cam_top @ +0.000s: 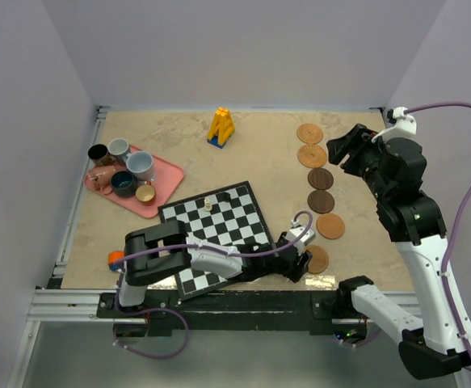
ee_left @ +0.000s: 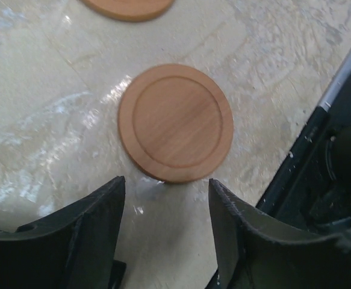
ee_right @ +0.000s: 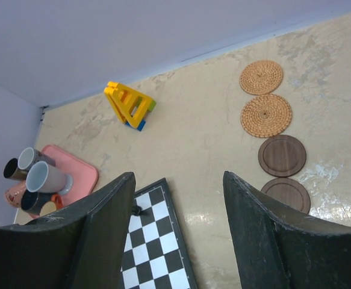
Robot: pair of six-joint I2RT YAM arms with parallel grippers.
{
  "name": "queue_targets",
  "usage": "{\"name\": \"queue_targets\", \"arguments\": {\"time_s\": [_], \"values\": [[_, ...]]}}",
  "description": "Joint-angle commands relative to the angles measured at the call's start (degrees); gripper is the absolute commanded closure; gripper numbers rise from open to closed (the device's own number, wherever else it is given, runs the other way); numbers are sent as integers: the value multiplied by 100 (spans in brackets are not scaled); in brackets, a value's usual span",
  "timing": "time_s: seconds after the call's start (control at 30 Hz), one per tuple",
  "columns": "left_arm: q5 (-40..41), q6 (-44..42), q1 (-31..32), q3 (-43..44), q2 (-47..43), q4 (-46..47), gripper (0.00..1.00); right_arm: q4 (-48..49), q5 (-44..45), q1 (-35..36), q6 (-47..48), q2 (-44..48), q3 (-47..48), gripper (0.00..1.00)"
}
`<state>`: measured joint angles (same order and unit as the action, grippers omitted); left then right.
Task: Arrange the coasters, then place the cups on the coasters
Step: Move the coaster to the corner of the board.
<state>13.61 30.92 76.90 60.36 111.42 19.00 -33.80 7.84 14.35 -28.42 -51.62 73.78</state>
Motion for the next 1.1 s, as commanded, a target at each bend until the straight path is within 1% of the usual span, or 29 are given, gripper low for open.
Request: {"name": "queue_targets", "arguments": {"time_s": [0.0, 0.1, 0.27, 0.33, 0.43, 0.57, 0.77, 1.07], "values": [[-244, -199, 132, -392, -305, 717, 35, 216, -98, -2, 56, 99, -13, 35], [-472, -761, 158, -560, -279, 1026, 32, 242, -142, -2, 56, 99, -21, 35], [-877, -1640, 167, -394, 20, 947, 34, 251, -203, -2, 39, 134, -21, 35], [-825, -1895, 176, -323, 152, 851, 38, 251, -195, -2, 48, 143, -21, 34], [-518, -2282, 220, -253, 389, 780, 41, 251, -256, -2, 47, 143, 5, 35], [-262, -2695, 264, -33, 723, 684, 42, 269, -335, -2, 30, 134, 66, 35], [-218, -3065, 316, 108, 1031, 964, 44, 278, -397, -2, 56, 108, 84, 34], [-140, -3065, 316, 643, 1488, 930, 44, 286, -423, -2, 48, 55, 84, 34]]}}
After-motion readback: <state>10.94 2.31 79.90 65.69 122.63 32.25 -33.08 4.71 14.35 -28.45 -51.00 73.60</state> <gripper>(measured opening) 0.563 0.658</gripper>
